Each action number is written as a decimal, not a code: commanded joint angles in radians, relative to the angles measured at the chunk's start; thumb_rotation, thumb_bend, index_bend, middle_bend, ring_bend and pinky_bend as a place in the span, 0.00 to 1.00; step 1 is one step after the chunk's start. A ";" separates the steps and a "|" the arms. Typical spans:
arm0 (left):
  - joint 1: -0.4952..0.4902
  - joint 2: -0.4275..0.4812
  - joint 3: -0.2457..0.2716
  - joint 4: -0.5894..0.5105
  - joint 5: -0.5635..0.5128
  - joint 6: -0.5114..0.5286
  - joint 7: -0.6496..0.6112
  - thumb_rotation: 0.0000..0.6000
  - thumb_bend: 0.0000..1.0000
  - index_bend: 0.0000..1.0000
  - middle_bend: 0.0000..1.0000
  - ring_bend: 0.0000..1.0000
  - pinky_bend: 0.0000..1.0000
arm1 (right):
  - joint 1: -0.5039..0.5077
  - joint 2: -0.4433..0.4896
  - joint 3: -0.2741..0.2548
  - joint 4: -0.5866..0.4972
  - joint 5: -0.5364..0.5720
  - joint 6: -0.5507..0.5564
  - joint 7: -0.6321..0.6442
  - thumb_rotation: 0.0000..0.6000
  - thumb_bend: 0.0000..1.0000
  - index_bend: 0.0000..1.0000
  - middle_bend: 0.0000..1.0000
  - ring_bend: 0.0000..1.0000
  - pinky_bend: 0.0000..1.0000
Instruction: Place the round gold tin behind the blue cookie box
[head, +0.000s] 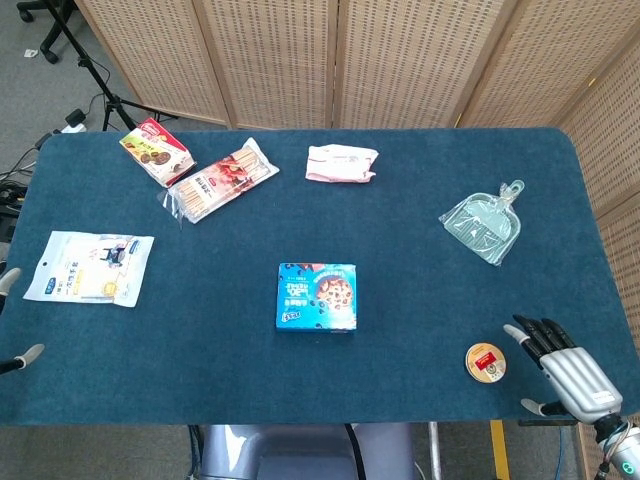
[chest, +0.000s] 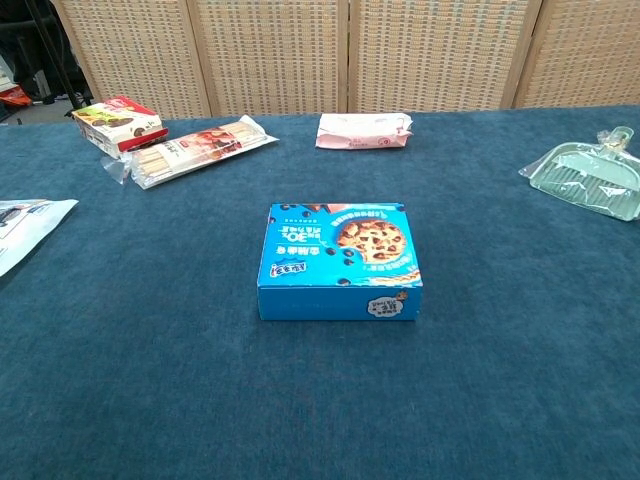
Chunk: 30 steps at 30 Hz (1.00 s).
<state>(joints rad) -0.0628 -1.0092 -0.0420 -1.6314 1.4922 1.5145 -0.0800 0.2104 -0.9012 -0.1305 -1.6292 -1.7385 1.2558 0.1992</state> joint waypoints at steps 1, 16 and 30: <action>-0.002 0.003 -0.003 0.001 -0.008 -0.007 -0.009 1.00 0.00 0.00 0.00 0.00 0.00 | 0.043 -0.025 -0.017 0.060 -0.015 -0.085 0.020 1.00 0.00 0.00 0.00 0.00 0.00; 0.000 0.004 -0.007 -0.001 -0.018 -0.012 -0.013 1.00 0.00 0.00 0.00 0.00 0.00 | 0.166 -0.140 -0.002 0.167 0.028 -0.282 0.019 1.00 0.00 0.00 0.00 0.00 0.03; -0.002 0.004 -0.006 -0.001 -0.019 -0.021 -0.017 1.00 0.00 0.00 0.00 0.00 0.00 | 0.156 -0.296 0.020 0.311 0.038 -0.197 0.031 1.00 0.00 0.41 0.43 0.38 0.52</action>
<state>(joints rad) -0.0644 -1.0051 -0.0484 -1.6323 1.4736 1.4941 -0.0967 0.3724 -1.1768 -0.1110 -1.3391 -1.6870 1.0294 0.2017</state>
